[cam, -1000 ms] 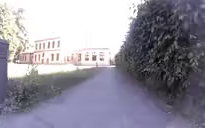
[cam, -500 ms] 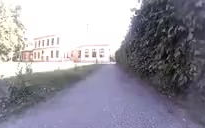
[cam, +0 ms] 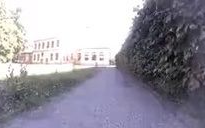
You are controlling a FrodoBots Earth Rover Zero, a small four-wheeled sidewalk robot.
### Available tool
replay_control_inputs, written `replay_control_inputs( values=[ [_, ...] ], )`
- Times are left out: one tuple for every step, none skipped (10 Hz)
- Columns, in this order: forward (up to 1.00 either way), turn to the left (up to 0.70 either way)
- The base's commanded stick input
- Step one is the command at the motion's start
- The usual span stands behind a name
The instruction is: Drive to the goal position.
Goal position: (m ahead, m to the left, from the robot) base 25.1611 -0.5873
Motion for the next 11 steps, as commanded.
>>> replay_control_inputs(
  values=[
    [0.60,0.00],
    [0.60,0.00],
    [0.60,0.00],
    [0.60,0.00],
    [0.60,0.00],
    [0.60,0.00],
    [0.60,-0.15],
    [0.60,-0.15],
    [0.60,-0.15],
    [0.60,-0.15],
    [0.60,-0.15]
  ],
)
